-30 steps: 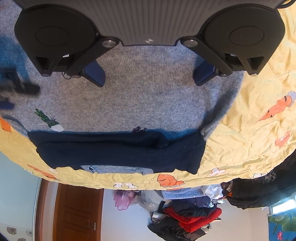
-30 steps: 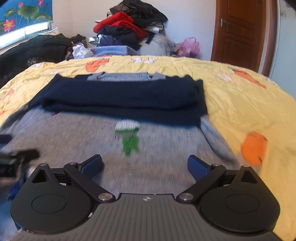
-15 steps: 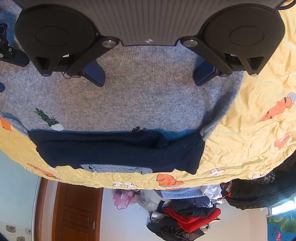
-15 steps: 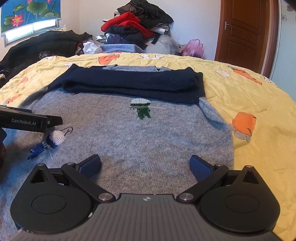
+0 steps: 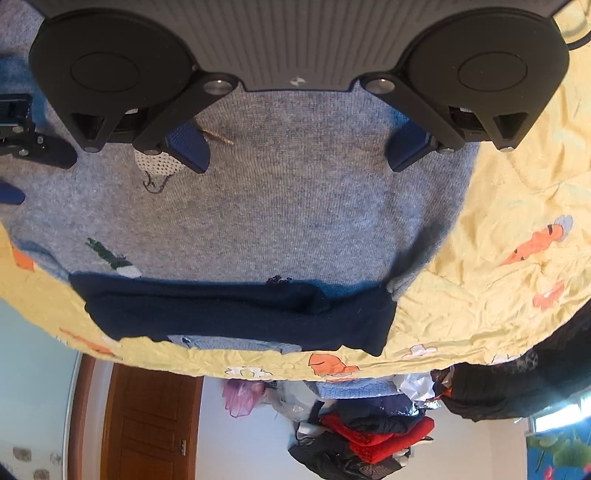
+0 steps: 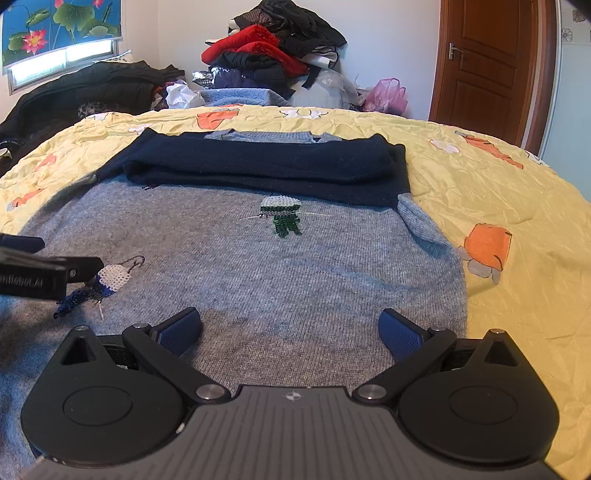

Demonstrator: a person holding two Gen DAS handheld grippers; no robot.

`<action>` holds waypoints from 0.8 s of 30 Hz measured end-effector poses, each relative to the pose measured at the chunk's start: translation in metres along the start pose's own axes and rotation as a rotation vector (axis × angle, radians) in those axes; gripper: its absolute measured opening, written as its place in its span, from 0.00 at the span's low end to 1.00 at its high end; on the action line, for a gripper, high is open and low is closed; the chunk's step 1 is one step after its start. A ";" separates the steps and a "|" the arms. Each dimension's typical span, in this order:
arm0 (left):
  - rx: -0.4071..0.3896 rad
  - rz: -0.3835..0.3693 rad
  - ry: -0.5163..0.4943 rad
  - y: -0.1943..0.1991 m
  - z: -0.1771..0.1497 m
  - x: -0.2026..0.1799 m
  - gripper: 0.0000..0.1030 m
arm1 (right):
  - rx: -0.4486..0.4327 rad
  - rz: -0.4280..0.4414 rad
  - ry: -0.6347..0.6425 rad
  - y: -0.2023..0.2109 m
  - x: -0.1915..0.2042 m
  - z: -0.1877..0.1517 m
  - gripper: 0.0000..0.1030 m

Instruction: Fold small clothes

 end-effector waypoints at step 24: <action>0.003 0.013 -0.009 -0.001 0.000 -0.002 1.00 | 0.031 0.040 0.045 0.003 0.000 0.000 1.00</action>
Point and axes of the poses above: each gripper's, at about its wrist camera, not at the fingertips, and y roughly against the way its jaws point, x to its left, z to its top, the point moved 8 cm from there along -y, roughly the way its jaws point, and after that the axes turned 7 degrees about -z, right-handed, at the moved point
